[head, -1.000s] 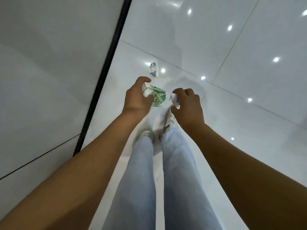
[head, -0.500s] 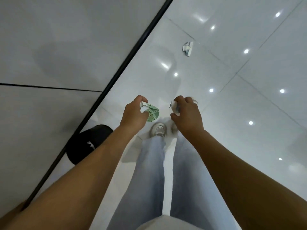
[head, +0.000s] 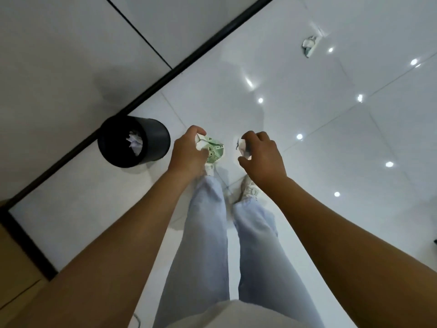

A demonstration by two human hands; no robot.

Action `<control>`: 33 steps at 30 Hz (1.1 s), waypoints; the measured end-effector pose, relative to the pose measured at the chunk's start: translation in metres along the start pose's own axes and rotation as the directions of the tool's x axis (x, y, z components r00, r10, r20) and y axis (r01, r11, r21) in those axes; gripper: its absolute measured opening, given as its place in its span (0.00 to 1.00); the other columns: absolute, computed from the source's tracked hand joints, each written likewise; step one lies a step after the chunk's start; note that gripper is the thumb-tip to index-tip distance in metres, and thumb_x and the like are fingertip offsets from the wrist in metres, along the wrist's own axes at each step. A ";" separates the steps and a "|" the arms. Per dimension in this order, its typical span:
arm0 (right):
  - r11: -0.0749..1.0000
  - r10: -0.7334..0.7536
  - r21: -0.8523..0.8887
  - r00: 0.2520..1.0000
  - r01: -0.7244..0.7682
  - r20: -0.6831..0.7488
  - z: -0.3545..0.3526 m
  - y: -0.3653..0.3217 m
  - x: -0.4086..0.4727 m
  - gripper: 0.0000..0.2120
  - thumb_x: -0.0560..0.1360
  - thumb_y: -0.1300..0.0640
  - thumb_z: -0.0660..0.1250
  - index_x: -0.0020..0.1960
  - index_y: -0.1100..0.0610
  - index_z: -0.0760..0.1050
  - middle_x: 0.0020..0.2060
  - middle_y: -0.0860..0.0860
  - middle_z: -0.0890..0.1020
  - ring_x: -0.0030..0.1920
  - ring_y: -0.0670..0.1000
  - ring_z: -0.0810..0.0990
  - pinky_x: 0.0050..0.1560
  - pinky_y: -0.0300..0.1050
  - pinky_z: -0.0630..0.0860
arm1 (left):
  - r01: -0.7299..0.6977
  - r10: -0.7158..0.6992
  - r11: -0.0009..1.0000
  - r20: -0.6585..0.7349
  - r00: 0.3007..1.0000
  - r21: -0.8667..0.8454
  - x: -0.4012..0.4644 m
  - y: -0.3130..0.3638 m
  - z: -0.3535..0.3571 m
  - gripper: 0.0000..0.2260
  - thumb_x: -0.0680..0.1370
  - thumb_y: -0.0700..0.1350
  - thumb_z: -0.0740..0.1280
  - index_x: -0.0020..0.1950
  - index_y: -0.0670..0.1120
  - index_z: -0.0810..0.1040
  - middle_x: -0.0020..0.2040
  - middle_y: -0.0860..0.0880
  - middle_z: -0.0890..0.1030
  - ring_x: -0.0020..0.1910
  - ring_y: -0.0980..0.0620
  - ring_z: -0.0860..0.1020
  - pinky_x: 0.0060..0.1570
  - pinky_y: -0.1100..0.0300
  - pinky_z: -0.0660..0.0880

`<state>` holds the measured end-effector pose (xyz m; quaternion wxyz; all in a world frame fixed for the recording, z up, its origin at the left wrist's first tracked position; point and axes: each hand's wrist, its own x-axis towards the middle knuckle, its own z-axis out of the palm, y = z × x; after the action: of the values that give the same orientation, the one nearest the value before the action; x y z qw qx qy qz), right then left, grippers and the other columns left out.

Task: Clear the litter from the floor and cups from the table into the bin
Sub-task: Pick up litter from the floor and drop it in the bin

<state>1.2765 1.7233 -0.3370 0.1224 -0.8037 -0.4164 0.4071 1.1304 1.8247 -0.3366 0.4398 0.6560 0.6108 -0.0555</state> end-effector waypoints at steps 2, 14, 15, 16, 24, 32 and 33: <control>1.000 0.001 -0.021 1.000 -0.001 0.023 0.018 -0.010 -0.009 0.15 0.73 0.60 0.66 0.60 0.56 0.71 0.54 0.55 0.73 0.51 0.58 0.73 0.45 0.48 0.75 | 0.014 -0.015 0.999 -0.022 1.000 -0.043 -0.008 -0.024 -0.009 0.13 0.72 0.34 0.66 0.53 0.48 0.75 0.45 0.50 0.77 0.42 0.52 0.74 0.32 0.78 0.66; 1.000 0.018 -0.006 0.996 -0.017 0.091 0.147 -0.140 0.001 0.16 0.73 0.60 0.69 0.59 0.56 0.72 0.54 0.54 0.74 0.51 0.57 0.74 0.48 0.48 0.75 | 0.112 -0.119 0.992 -0.171 0.978 -0.050 0.004 -0.188 -0.134 0.17 0.73 0.32 0.64 0.59 0.44 0.76 0.54 0.46 0.80 0.51 0.49 0.76 0.45 0.69 0.67; 1.000 0.014 0.000 0.995 -0.014 0.097 0.160 -0.153 0.005 0.16 0.73 0.59 0.69 0.60 0.56 0.72 0.54 0.54 0.74 0.50 0.57 0.75 0.48 0.47 0.74 | 0.117 -0.123 0.992 -0.193 0.973 -0.044 0.010 -0.198 -0.145 0.17 0.73 0.32 0.64 0.59 0.44 0.76 0.55 0.45 0.80 0.53 0.47 0.77 0.46 0.66 0.68; 1.000 0.010 0.005 0.995 -0.011 0.098 0.171 -0.165 0.009 0.17 0.73 0.59 0.69 0.60 0.55 0.72 0.54 0.54 0.74 0.50 0.56 0.75 0.47 0.47 0.74 | 0.121 -0.124 0.992 -0.212 0.969 -0.028 0.018 -0.209 -0.155 0.17 0.73 0.32 0.63 0.59 0.44 0.76 0.56 0.43 0.79 0.53 0.45 0.77 0.46 0.63 0.69; 0.999 -0.013 -0.030 0.995 0.016 0.100 0.228 -0.223 0.038 0.19 0.72 0.58 0.70 0.61 0.55 0.71 0.55 0.54 0.74 0.50 0.57 0.75 0.49 0.48 0.74 | 0.157 -0.140 0.967 -0.097 0.985 0.201 0.089 -0.258 -0.198 0.23 0.76 0.34 0.62 0.71 0.46 0.67 0.63 0.40 0.73 0.60 0.39 0.74 0.57 0.48 0.74; 0.990 -0.067 -0.112 0.989 0.083 0.135 0.244 -0.257 0.059 0.22 0.74 0.57 0.70 0.65 0.55 0.69 0.56 0.55 0.74 0.53 0.57 0.74 0.47 0.45 0.72 | 0.170 -0.182 0.959 0.034 0.983 0.229 0.097 -0.284 -0.213 0.21 0.77 0.44 0.66 0.70 0.45 0.68 0.64 0.40 0.73 0.60 0.39 0.74 0.55 0.49 0.74; 0.987 -0.084 -0.122 0.987 0.101 0.136 0.246 -0.263 0.063 0.22 0.74 0.57 0.69 0.66 0.55 0.69 0.57 0.55 0.74 0.53 0.58 0.74 0.47 0.45 0.72 | 0.158 -0.170 0.959 0.032 0.985 0.234 0.093 -0.287 -0.215 0.19 0.78 0.44 0.65 0.68 0.45 0.70 0.63 0.40 0.74 0.59 0.39 0.74 0.53 0.50 0.73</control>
<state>0.9608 1.9000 -0.3882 0.0618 -0.7611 -0.4859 0.4252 0.8093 1.9955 -0.4093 0.3701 0.6482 0.6409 -0.1793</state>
